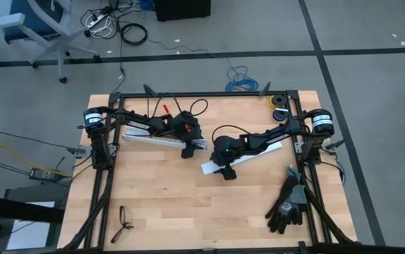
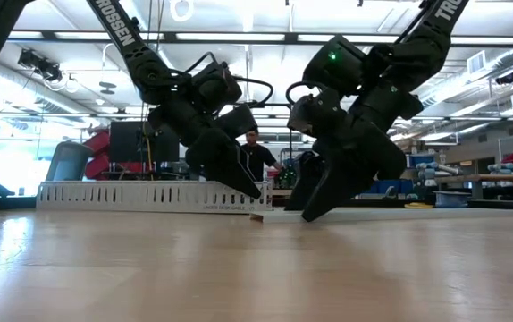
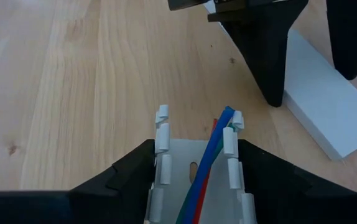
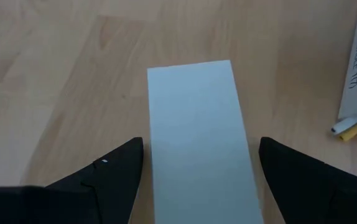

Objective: Ziptie cables
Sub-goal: Close the white cable duct with the white cable duct cover

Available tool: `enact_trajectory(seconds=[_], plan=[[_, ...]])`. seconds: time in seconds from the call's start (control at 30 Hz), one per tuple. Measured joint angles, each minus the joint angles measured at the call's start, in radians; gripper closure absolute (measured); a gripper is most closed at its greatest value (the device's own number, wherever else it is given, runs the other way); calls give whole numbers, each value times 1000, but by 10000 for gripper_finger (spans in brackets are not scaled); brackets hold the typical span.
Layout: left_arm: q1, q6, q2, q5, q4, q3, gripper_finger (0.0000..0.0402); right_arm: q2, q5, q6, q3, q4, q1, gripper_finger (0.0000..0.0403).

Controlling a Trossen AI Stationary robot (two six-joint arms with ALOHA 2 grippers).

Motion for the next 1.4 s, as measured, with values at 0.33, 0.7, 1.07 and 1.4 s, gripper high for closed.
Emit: enact_trajectory(seconds=[0.33, 0.7, 1.07, 1.4], plan=[[0, -2, 0, 0, 1, 0, 177, 0, 11, 26, 0, 5, 0, 175], [0, -2, 0, 0, 1, -1, 177, -1, 3, 76, 0, 3, 13, 198], [0, -20, 1, -2, 2, -1, 177, -18, 8, 138, -2, 32, 8, 176], [0, -21, 1, -2, 4, -1, 177, -16, -26, 135, -2, 53, 24, 86]])
